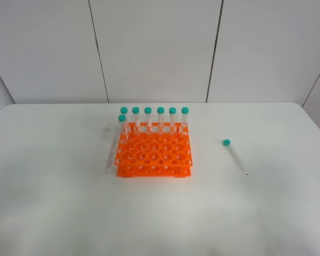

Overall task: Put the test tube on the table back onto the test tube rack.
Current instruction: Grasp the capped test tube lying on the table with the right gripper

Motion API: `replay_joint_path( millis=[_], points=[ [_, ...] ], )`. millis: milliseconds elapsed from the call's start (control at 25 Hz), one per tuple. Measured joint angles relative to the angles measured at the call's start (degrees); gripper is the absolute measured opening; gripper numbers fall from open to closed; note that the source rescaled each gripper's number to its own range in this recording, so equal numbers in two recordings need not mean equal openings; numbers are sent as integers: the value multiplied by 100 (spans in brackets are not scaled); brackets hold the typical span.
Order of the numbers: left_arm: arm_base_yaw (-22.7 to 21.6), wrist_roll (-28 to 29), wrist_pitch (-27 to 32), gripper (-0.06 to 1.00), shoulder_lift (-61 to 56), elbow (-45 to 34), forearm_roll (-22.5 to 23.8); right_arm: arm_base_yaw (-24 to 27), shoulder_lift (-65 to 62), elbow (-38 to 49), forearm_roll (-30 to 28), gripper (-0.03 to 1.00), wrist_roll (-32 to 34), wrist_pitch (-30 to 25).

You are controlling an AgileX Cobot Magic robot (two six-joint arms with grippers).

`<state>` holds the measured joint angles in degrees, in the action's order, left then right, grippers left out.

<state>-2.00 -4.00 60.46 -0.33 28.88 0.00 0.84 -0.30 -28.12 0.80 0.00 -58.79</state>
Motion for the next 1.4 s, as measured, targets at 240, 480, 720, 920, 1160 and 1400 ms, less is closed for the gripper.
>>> replay_joint_path(
  millis=[240,480,720,920,1160,1400],
  points=[
    [0,0,0,100,0,0,0,0,24,-6,22,100,0,0],
    [0,0,0,100,0,0,0,0,1310,-526,22,100,0,267],
    [0,0,0,100,0,0,0,0,3713,-1498,30,100,0,486],
    [0,0,0,100,0,0,0,0,5830,-2422,32,100,-53,564],
    [0,0,0,100,0,0,0,0,8391,-3685,37,100,-427,415],
    [0,0,0,100,0,0,0,-14,9879,-4554,293,100,-779,325]
  ],
)
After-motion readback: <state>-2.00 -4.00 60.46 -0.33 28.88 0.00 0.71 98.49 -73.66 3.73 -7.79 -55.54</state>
